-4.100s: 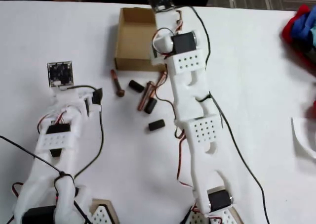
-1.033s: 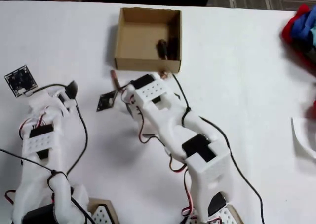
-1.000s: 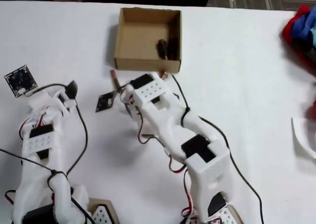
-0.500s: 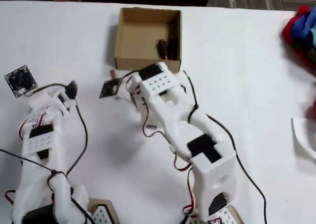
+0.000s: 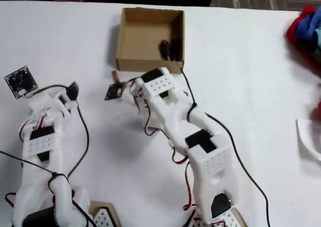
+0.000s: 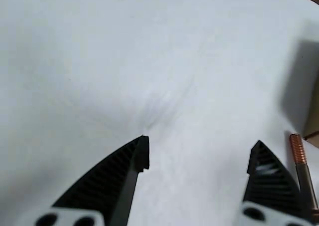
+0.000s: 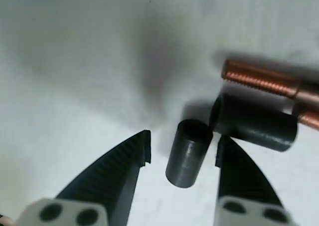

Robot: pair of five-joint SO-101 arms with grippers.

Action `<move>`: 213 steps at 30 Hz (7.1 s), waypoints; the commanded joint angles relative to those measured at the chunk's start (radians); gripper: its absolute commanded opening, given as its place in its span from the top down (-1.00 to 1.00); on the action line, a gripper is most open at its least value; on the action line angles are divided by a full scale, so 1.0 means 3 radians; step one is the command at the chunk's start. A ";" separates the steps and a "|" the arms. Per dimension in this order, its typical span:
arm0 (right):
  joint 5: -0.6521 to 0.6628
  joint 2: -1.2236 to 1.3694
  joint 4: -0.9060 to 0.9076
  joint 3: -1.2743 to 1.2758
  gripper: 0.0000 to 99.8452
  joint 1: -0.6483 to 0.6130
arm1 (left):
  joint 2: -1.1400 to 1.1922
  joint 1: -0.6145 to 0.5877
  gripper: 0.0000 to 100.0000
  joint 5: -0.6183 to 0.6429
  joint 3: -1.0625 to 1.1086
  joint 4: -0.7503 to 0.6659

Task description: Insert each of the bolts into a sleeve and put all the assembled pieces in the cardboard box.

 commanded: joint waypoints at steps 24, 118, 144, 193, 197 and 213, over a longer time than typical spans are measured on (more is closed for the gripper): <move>-0.0281 0.0222 -0.0090 -0.0092 0.97 0.0350 | 0.0005 -0.0026 0.35 0.0000 -0.0156 -0.0020; -0.2312 -0.2764 -0.3665 0.3488 0.96 0.1736 | 0.4818 0.1181 0.95 -0.3033 -0.7408 0.5283; -0.2312 -0.2759 -0.3726 0.3488 0.96 0.1757 | 0.2501 0.1908 0.95 -0.6091 -0.3997 0.5099; -0.2307 -0.2744 -0.3731 0.3488 0.96 0.1741 | 0.2465 0.1539 0.86 -0.5462 -0.3675 0.3867; -0.2302 -0.2744 -0.3731 0.3488 0.96 0.1741 | 0.2465 0.1667 0.86 -0.4889 -0.4043 0.4373; -0.2302 -0.2739 -0.3731 0.3488 0.96 0.1741 | 0.2496 0.1785 0.28 -0.1478 -0.4335 0.5253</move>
